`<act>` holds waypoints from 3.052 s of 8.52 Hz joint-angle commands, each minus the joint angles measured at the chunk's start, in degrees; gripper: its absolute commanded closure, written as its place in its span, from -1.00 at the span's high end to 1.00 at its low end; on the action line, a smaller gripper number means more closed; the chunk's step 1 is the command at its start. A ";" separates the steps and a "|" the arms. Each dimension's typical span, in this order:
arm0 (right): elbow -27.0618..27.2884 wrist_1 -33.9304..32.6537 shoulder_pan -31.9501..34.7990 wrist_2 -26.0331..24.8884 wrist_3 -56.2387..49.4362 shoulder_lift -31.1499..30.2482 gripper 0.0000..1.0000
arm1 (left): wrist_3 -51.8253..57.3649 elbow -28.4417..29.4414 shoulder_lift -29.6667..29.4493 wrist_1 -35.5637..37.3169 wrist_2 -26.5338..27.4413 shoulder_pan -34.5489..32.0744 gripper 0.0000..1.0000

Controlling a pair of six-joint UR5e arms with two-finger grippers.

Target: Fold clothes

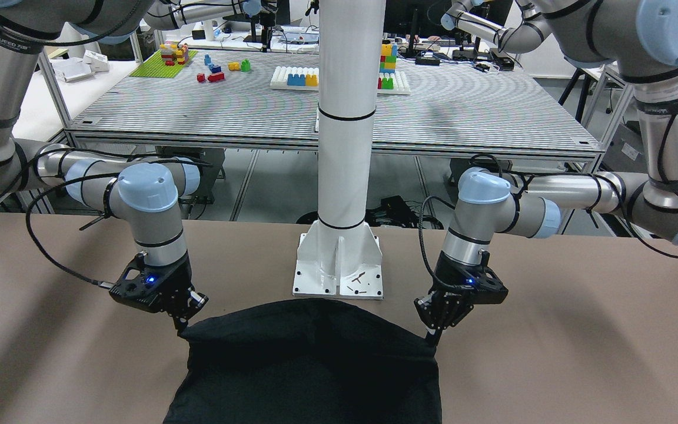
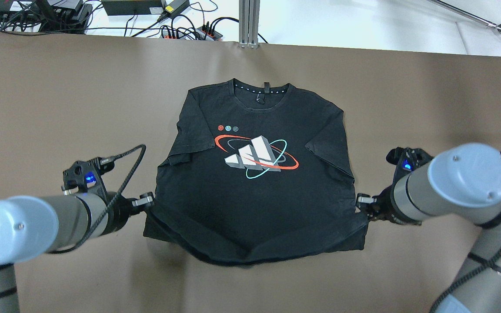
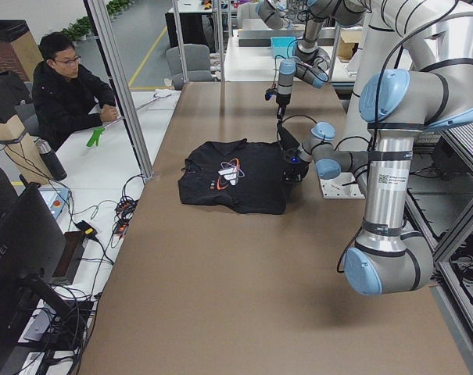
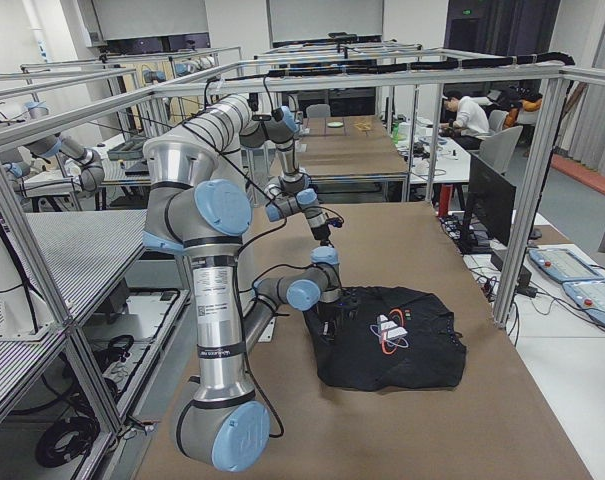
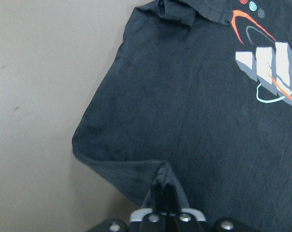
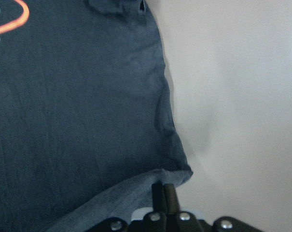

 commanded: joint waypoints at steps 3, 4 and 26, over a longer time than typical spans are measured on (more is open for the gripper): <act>-9.14 -4.84 14.88 1.71 -16.51 8.10 -1.00 | 9.47 4.84 -3.73 0.30 -9.95 -13.29 -1.00; -9.14 -4.75 15.06 1.54 -16.52 8.19 -1.00 | 9.47 4.84 -4.00 0.30 -9.96 -13.37 -1.00; -52.84 28.30 17.09 -10.07 -8.01 26.48 0.38 | 13.95 60.47 -30.10 -28.27 -9.78 -25.50 0.03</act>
